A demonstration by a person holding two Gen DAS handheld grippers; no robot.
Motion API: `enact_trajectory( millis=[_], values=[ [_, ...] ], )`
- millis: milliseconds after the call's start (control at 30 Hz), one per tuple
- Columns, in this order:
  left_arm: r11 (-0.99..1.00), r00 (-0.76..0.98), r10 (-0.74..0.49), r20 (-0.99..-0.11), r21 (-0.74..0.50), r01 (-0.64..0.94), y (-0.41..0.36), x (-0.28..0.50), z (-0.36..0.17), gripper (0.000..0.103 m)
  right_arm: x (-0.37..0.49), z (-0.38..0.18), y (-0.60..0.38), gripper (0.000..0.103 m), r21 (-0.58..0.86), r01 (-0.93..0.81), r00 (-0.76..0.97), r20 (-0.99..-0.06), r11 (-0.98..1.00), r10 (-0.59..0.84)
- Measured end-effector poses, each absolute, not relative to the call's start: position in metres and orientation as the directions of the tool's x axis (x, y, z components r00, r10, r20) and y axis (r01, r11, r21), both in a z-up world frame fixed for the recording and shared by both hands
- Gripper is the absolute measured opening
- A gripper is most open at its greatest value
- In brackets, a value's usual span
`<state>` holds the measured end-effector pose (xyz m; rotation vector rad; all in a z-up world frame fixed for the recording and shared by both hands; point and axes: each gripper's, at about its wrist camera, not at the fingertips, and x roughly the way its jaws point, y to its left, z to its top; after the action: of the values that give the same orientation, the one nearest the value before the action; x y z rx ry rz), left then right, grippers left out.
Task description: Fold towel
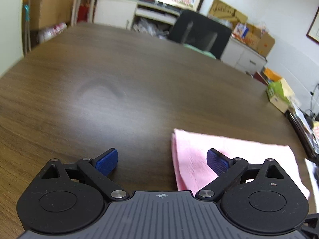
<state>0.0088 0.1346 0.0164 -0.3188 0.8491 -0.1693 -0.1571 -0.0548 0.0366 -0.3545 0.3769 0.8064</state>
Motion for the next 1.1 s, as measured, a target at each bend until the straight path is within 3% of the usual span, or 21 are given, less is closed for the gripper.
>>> enact_trajectory(
  millis=[200,300,467,667,933,1100],
  values=[
    [0.915,0.602,-0.345,-0.720,-0.402,0.044,0.130,0.012,0.016,0.097,-0.150,0.042,-0.070,0.008,-0.130,-0.738,0.648,-0.411,0.662,0.641],
    [0.896,0.575,-0.389,-0.720,-0.441,0.053,0.128,0.019,0.014,0.081,-0.149,0.045,-0.076,0.008,-0.119,-0.733,0.655,-0.392,0.670,0.646],
    [0.878,0.548,-0.421,-0.723,-0.477,0.045,0.123,0.029,0.009,0.042,-0.152,0.047,-0.086,0.009,-0.116,-0.720,0.671,-0.369,0.684,0.643],
    [0.869,0.572,-0.404,-0.714,-0.495,-0.004,0.126,0.025,0.012,0.011,-0.154,0.047,-0.097,0.009,-0.107,-0.702,0.687,-0.360,0.704,0.631],
    [0.812,0.678,-0.403,-0.615,-0.582,-0.046,0.147,0.005,0.033,0.006,-0.157,0.053,-0.084,0.009,-0.082,-0.725,0.667,-0.331,0.684,0.667],
    [0.811,0.744,-0.384,-0.547,-0.585,-0.011,0.150,-0.015,0.069,0.006,-0.151,0.064,-0.102,0.009,0.058,-0.717,0.662,-0.258,0.695,0.704]
  ],
)
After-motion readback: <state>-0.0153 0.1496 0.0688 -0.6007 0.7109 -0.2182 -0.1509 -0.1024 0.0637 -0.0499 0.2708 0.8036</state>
